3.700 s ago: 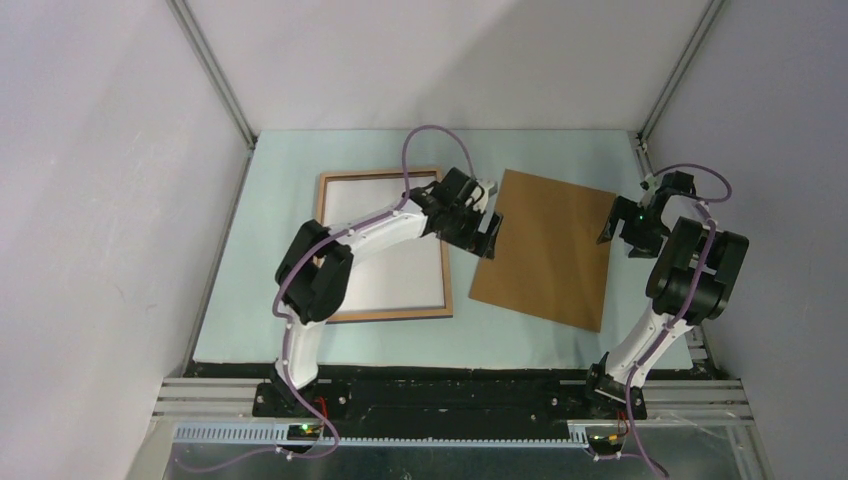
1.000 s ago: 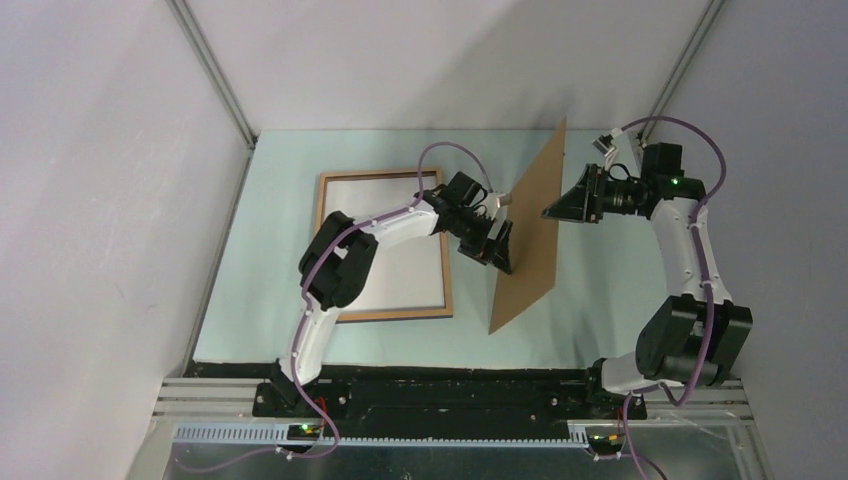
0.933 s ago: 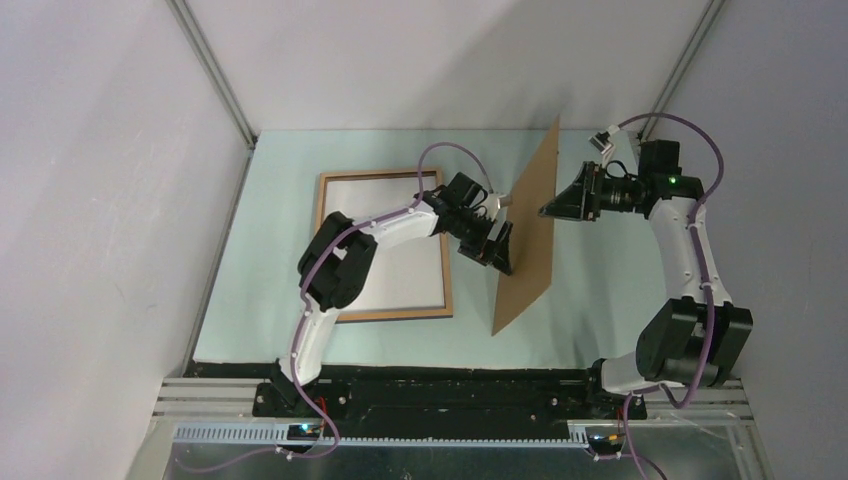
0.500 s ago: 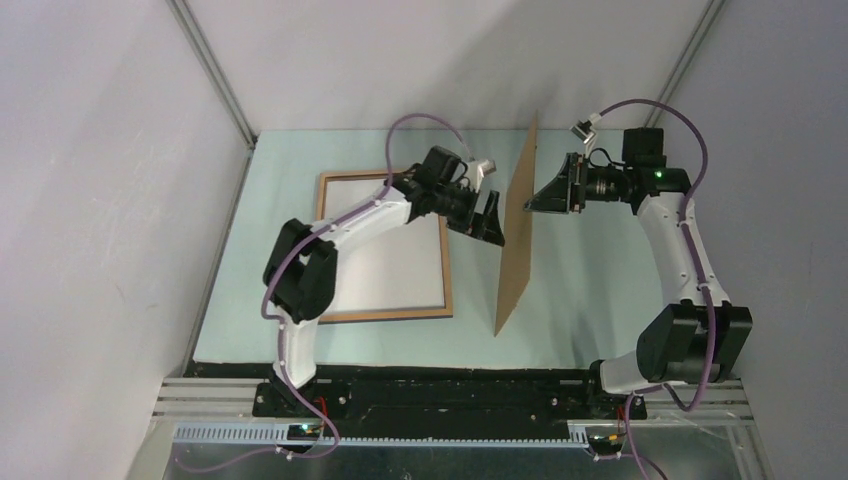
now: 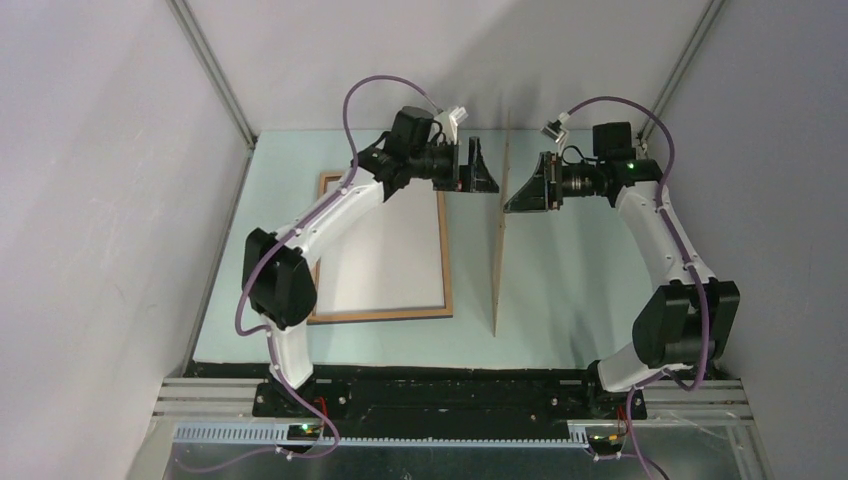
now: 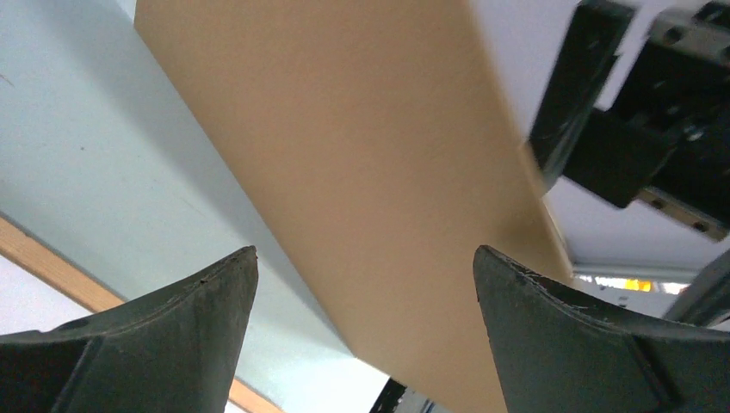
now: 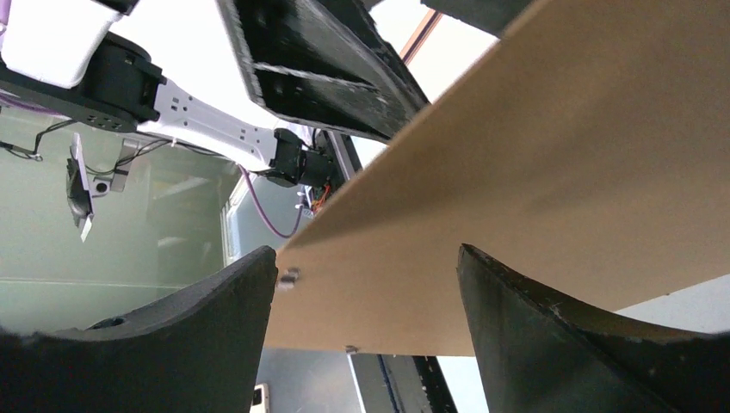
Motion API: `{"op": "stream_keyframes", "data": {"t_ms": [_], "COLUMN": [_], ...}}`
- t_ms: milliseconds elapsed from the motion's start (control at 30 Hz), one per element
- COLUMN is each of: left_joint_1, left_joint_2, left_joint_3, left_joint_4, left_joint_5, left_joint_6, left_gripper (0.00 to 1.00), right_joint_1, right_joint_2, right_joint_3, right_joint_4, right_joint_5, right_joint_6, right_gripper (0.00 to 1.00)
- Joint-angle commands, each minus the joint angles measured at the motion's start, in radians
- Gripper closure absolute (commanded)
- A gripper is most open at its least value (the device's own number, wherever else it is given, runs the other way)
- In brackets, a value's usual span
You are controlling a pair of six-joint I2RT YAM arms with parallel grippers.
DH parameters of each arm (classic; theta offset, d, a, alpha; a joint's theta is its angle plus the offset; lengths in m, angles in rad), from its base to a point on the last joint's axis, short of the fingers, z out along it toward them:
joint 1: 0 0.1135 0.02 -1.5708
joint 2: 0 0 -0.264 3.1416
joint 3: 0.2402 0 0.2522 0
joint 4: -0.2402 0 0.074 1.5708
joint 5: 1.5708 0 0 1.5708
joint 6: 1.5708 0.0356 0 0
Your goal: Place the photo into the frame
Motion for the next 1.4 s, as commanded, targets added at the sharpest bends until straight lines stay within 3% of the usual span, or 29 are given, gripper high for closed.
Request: {"op": "stream_keyframes", "data": {"t_ms": [0,933,1167,1367], "left_joint_1": [0.008,0.013,0.011,0.011], "left_joint_2": [-0.028,-0.069,-0.057,-0.042], "left_joint_3": [0.085,0.033,-0.002,-0.052], "left_joint_4": [0.033,0.056,0.055,0.054], "left_joint_5": [-0.023,0.017,-0.02,-0.039], "left_joint_6": [-0.109,-0.157,-0.146,-0.13], "left_gripper": [0.0,0.01,0.1,0.29], "right_joint_1": [0.025,0.035,-0.013,-0.091], "right_joint_2": [0.016,0.052,0.041,0.072], "right_joint_3": [0.052,0.012,-0.026,-0.098], "right_joint_4": [0.026,0.017,0.011,-0.025], "right_joint_5": [0.008,0.046,0.07,0.117], "right_joint_6": [0.013,-0.011,-0.028,-0.089], "right_gripper": [0.19,0.21,0.21,0.23]}}
